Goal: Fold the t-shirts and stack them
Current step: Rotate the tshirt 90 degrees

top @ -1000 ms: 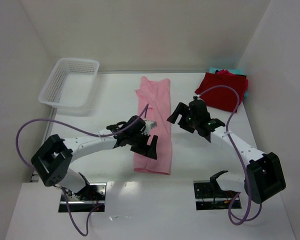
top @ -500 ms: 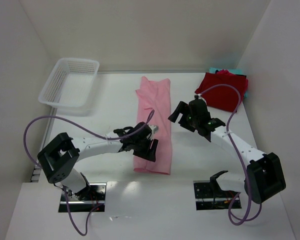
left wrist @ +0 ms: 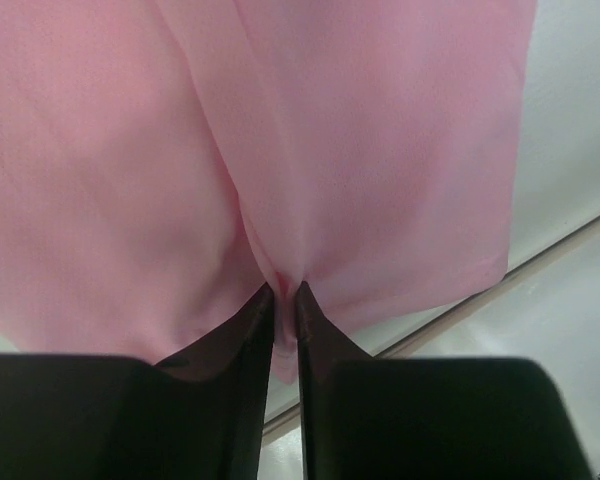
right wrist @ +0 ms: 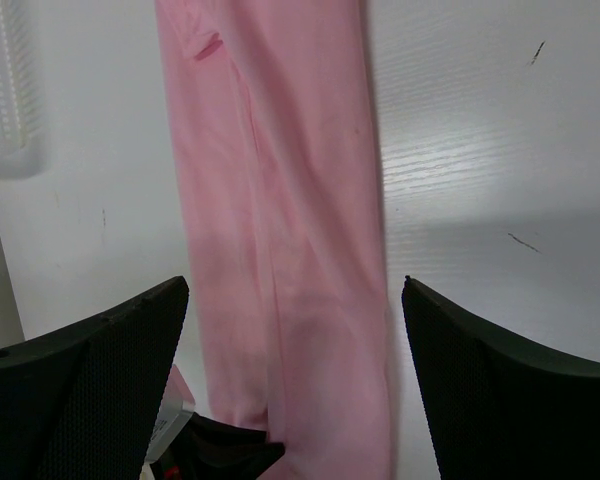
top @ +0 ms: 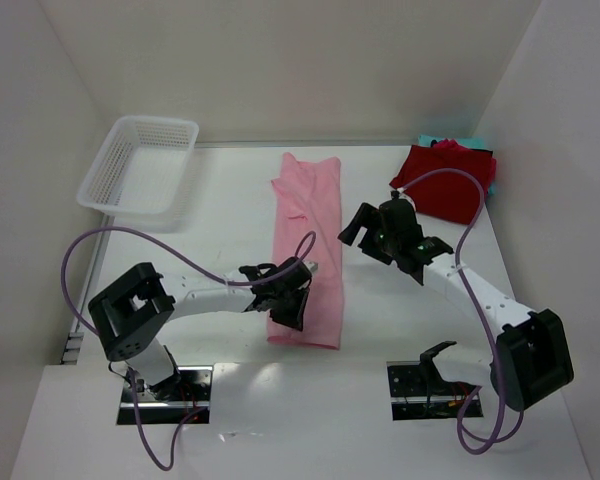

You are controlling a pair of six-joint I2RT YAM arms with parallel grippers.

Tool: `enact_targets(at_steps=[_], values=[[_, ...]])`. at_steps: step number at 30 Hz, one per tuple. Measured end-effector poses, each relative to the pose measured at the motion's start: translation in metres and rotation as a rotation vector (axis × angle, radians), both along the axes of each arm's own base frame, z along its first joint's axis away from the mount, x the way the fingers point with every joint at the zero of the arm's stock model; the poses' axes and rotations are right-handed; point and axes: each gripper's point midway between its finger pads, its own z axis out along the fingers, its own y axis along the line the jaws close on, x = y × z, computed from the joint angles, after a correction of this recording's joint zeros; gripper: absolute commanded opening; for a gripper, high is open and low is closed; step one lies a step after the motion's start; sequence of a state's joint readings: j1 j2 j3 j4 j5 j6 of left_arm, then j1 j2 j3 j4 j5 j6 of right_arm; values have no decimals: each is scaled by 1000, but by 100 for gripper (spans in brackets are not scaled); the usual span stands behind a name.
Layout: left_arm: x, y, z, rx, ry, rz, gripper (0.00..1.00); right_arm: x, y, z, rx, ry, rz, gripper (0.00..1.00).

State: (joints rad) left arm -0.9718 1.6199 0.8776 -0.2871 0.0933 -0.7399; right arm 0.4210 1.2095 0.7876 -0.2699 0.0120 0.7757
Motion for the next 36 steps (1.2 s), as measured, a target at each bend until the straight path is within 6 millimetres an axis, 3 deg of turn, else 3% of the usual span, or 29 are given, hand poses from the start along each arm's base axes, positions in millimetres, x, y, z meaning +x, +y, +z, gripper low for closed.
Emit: enact_targets(at_steps=[8,19,23,28,29,31,36], values=[[-5,7,7,-6,3,27,8,0,0,6,8,-18,0,92],[-26,9,7,-12,75,-15,5,-1,0,8,9,-22,0,92],[-34,19,3,5,105,22,12,-1,0,8,10,-22,1,92],[-38,23,7,2,119,48,42,0,3,6,16,-17,14,89],[-38,23,7,0,119,49,52,1,4,4,16,-12,19,86],[-39,23,9,-2,118,44,58,6,8,0,7,5,29,79],[-37,21,17,-17,101,41,63,26,17,-4,-17,12,53,59]])
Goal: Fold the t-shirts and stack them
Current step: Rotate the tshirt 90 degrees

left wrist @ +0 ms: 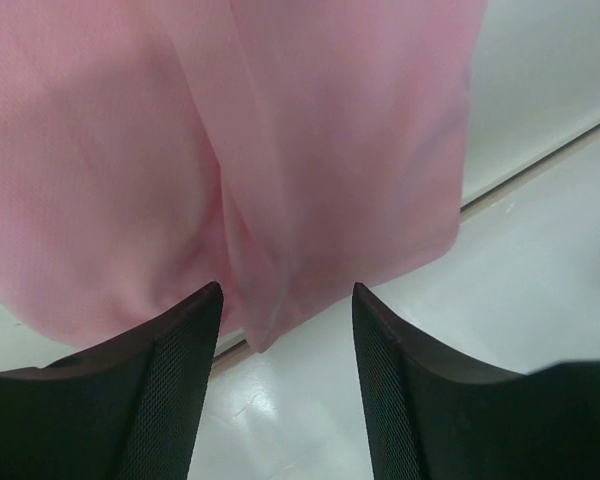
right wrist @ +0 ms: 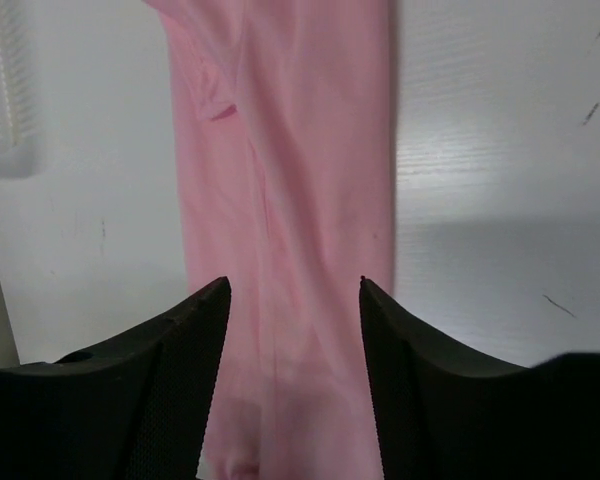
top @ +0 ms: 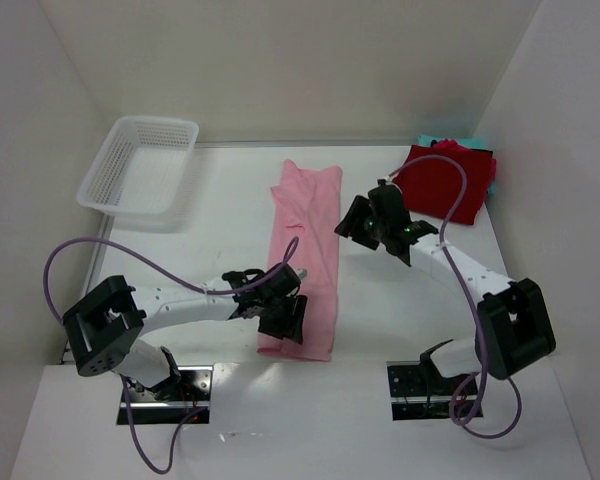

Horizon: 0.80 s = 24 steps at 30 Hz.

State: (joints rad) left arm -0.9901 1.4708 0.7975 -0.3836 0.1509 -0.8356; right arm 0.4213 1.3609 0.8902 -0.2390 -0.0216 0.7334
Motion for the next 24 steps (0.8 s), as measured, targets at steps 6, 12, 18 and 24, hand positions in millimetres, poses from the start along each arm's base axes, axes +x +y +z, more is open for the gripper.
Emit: enact_targets(at_steps=[6,12,18,24], values=[[6,-9,8,-25,-28,-26,63,37,15,-3,-27,-8,21,36],[9,-15,2,-18,-28,-51,51,68,24,-28,-71,17,21,31],[6,-12,-8,5,-8,-74,46,91,28,-51,-121,39,20,23],[6,-15,-11,5,0,-94,40,123,39,-60,-144,25,27,3]])
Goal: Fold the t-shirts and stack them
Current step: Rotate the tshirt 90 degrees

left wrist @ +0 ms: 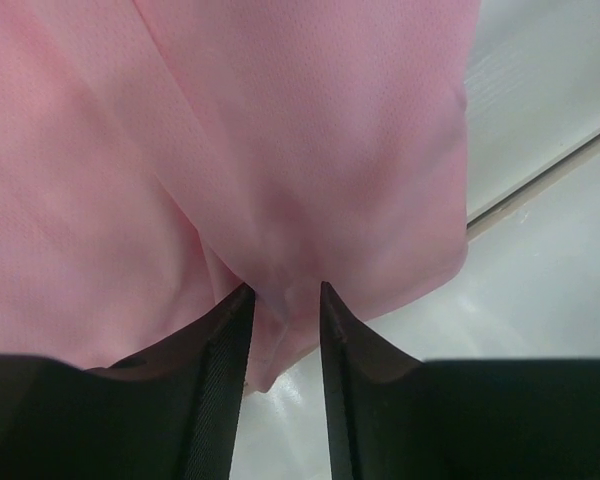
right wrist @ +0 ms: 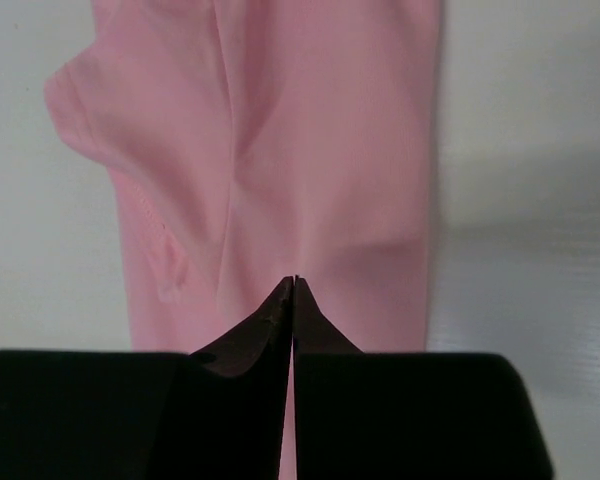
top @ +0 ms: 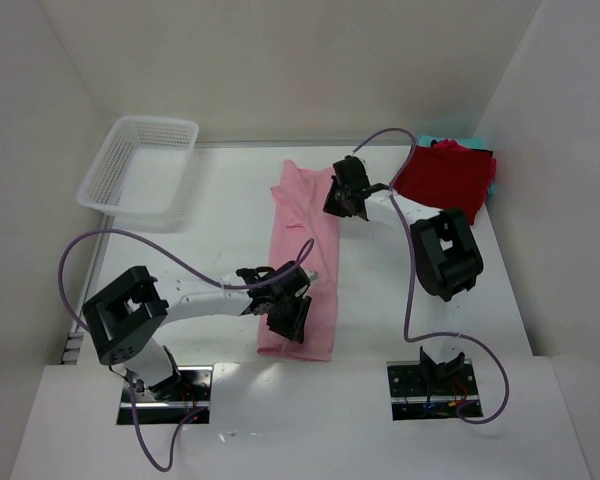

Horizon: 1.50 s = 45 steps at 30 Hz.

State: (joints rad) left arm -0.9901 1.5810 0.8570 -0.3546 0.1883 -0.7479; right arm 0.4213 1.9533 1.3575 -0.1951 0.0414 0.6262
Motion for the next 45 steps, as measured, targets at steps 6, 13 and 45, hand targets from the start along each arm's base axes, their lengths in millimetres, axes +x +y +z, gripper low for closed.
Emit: enact_targets(at_steps=[6,13,45], values=[[0,-1,-3,9,1,-22,31,14,-1,-12,-43,10,-12,0],[0,-4,-7,10,13,-47,22,26,-5,-25,-109,28,-23,0],[-4,-5,-9,2,50,-53,24,97,-23,-46,-142,18,-77,0]])
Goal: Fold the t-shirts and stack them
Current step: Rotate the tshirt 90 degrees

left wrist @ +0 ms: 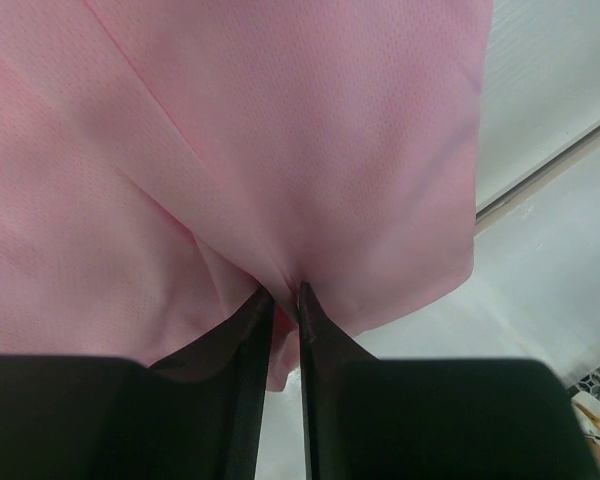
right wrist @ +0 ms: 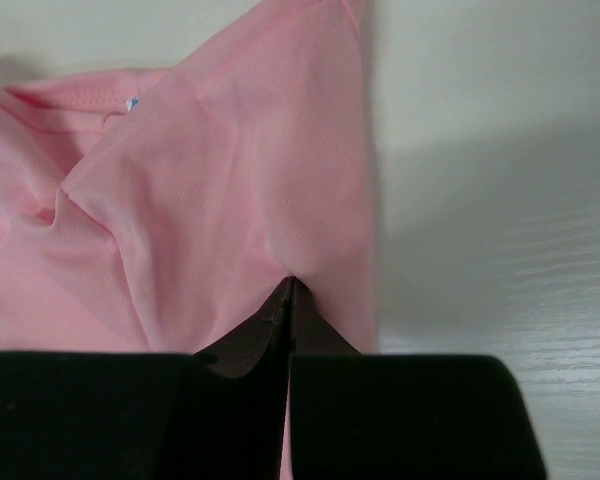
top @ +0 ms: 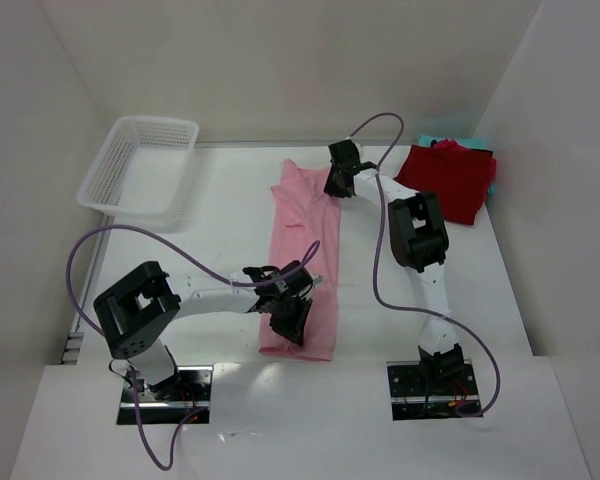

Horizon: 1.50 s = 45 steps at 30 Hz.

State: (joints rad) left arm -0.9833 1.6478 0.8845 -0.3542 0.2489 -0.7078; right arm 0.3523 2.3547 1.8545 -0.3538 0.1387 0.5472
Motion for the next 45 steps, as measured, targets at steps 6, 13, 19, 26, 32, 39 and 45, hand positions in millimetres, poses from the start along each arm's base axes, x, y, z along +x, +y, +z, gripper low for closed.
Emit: enact_targets(at_steps=[6,13,19,26,32,39,45], values=[[6,5,-1,-4,19,24,29,11,-10,1,-6,-7,-11,0],[15,9,0,-13,21,39,35,33,-12,4,-17,-30,-5,0],[17,10,3,-17,18,38,39,46,-19,22,-8,-51,7,7],[33,3,52,-112,-79,34,58,41,-35,60,0,-89,10,12],[42,-4,93,-224,-159,22,44,-8,-43,86,20,-77,32,0],[26,-1,74,-226,-91,-27,32,-66,-27,27,13,70,80,0],[19,-2,53,-212,-39,-53,29,-89,2,5,12,121,138,0]])
